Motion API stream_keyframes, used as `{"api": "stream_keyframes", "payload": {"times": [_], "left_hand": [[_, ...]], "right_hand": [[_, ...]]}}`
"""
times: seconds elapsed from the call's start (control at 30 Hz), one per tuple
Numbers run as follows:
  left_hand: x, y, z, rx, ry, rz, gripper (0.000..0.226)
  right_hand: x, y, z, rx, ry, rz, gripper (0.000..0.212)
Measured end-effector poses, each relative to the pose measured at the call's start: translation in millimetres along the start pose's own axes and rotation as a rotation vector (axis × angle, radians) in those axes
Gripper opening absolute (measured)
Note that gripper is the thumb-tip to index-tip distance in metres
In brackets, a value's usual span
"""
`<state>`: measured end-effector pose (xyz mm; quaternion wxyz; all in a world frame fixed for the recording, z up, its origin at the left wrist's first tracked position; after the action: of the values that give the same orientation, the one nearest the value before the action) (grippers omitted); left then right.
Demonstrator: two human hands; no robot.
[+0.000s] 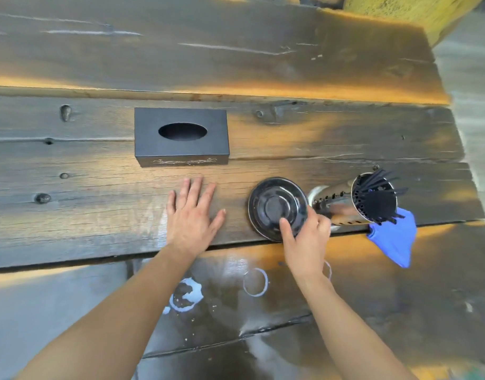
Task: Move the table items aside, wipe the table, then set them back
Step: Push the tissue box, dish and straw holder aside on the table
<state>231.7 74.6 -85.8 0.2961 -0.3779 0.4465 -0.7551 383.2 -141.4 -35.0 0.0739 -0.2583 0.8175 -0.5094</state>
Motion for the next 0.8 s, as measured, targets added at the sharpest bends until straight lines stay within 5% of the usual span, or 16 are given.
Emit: {"api": "stream_keyframes", "payload": {"times": [0.33, 0.53, 0.8], "left_hand": [[-9.0, 12.8, 18.9, -0.153, -0.013, 0.012, 0.074], [-8.4, 10.7, 21.4, -0.164, -0.024, 0.007, 0.074], [-9.2, 11.6, 21.7, -0.190, -0.031, -0.012, 0.074]], "right_hand": [[-1.1, 21.6, 39.9, -0.399, 0.194, -0.021, 0.032], [-6.0, 20.6, 41.6, -0.568, 0.342, 0.050, 0.052], [-62.9, 26.0, 10.7, -0.675, 0.271, 0.112, 0.051]]}}
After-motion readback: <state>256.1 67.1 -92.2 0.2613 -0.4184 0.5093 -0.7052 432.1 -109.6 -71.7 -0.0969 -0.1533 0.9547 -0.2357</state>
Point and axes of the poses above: each hand's wrist, its own x-axis away from the middle knuckle, its own y-axis out of the palm, z = x × y, the point moved 6 cm from there along -x, towards the middle knuckle, and after that the axes turned 14 degrees about -y, right-handed, at the moved point
